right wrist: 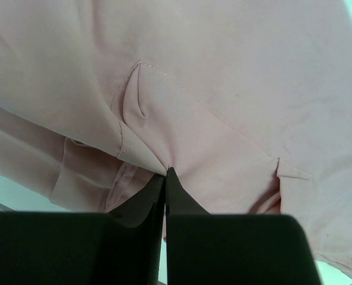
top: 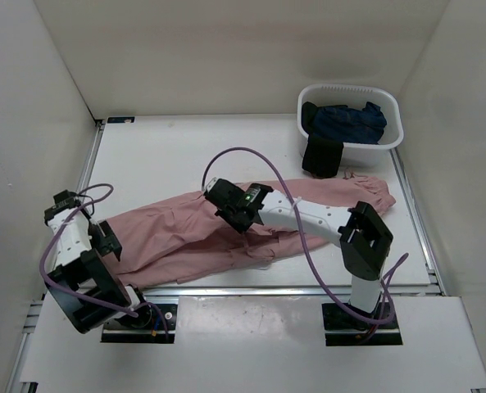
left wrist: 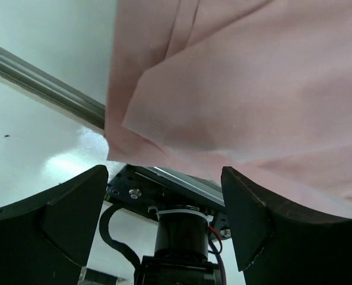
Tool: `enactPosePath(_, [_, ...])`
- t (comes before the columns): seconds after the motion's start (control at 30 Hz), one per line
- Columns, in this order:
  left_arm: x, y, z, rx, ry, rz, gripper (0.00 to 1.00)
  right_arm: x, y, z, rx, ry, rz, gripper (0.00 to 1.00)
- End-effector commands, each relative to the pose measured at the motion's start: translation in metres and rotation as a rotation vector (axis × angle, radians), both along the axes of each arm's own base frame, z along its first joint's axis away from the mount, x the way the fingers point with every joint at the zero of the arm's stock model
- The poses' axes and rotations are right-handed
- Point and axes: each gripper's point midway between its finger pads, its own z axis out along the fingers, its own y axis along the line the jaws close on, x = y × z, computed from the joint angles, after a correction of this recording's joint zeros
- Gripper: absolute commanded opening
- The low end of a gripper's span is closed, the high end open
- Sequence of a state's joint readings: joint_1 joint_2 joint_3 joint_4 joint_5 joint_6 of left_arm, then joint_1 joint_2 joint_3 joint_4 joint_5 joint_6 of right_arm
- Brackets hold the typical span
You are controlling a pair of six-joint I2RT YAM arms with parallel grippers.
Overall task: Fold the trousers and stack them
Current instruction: Fold the trousers
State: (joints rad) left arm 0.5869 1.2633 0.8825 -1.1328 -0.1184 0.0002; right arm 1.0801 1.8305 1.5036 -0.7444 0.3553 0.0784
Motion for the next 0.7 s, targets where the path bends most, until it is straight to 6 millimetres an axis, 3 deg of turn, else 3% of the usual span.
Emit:
enactPosePath(0.0, [-0.004, -0.005, -0.015, -0.019, 0.006, 0.0, 0.89, -0.011, 0.003, -0.008, -0.04, 0.011, 0.031, 0.0])
enactPosePath(0.17, [-0.008, -0.001, -0.039, -0.03, 0.061, 0.011, 0.87, -0.011, 0.003, -0.007, -0.03, 0.006, 0.031, 0.0])
enactPosePath(0.27, [-0.002, 0.004, -0.041, -0.009, 0.046, 0.011, 0.84, -0.013, -0.001, -0.009, -0.038, 0.01, 0.031, 0.0])
enactPosePath(0.37, [0.002, 0.005, -0.039, -0.011, 0.032, 0.011, 0.66, -0.014, -0.002, -0.008, -0.027, 0.008, 0.023, 0.0])
enactPosePath(0.4, [0.006, 0.008, -0.038, -0.001, 0.017, 0.011, 0.64, -0.014, -0.002, -0.007, -0.019, 0.004, 0.023, 0.0])
enactPosePath(0.43, [0.008, 0.01, -0.036, 0.004, 0.009, 0.011, 0.64, -0.014, -0.002, -0.007, -0.019, 0.004, 0.023, 0.0])
enactPosePath(0.57, [0.014, 0.013, -0.032, 0.021, -0.015, 0.011, 0.87, -0.017, -0.003, -0.01, -0.02, 0.018, 0.019, 0.0])
enactPosePath(0.67, [0.016, 0.019, -0.03, 0.051, -0.03, 0.013, 0.88, -0.017, -0.003, -0.01, -0.02, 0.018, 0.019, 0.0])
